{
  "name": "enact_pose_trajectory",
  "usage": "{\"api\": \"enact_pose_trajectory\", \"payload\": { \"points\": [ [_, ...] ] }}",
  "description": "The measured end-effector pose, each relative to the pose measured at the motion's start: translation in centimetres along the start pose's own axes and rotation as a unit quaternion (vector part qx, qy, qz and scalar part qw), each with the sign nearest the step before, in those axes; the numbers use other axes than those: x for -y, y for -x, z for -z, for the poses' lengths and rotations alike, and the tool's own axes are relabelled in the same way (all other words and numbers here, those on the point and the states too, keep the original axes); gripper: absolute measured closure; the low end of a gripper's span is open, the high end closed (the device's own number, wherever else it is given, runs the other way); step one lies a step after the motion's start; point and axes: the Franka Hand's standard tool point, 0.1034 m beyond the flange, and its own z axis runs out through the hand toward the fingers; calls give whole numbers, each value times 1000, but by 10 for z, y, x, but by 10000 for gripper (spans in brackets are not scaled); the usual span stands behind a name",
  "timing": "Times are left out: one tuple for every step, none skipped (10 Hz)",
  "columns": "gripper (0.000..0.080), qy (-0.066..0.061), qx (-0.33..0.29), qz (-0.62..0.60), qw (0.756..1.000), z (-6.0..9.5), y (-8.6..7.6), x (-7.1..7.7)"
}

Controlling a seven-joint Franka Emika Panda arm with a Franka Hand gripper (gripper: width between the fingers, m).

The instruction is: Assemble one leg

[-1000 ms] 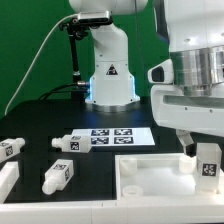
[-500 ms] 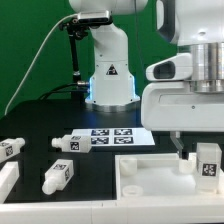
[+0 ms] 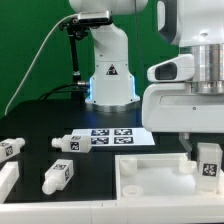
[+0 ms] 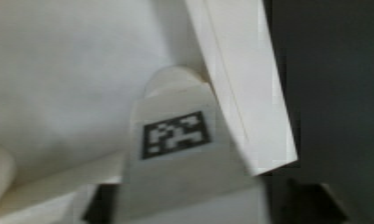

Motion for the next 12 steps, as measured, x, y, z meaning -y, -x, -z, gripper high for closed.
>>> {"api": "enact_pose_trajectory", "payload": {
  "points": [
    [504,2,-1,-64,998,0,-2,-3],
    [506,3,-1,-136,991,-1,-1,-4],
    [506,3,-1,-211,978,-1,-2,-7],
    [506,-4,7,-305,952,-2,-2,-9],
    [506,-14,22,-416,909,-2,1,-9],
    [506,-20,34,-494,869,-3,4,-5],
    [506,-27,43,-554,831,-4,5,-2],
    [506,-37,46,-585,809,-4,5,-2],
    [506,-36,47,-596,801,-4,6,-1],
    [434,-37,46,-584,810,-4,6,-2],
    [434,-35,46,-564,824,-5,6,-3],
    [241,-31,45,-496,867,-6,7,-5]
  ]
}}
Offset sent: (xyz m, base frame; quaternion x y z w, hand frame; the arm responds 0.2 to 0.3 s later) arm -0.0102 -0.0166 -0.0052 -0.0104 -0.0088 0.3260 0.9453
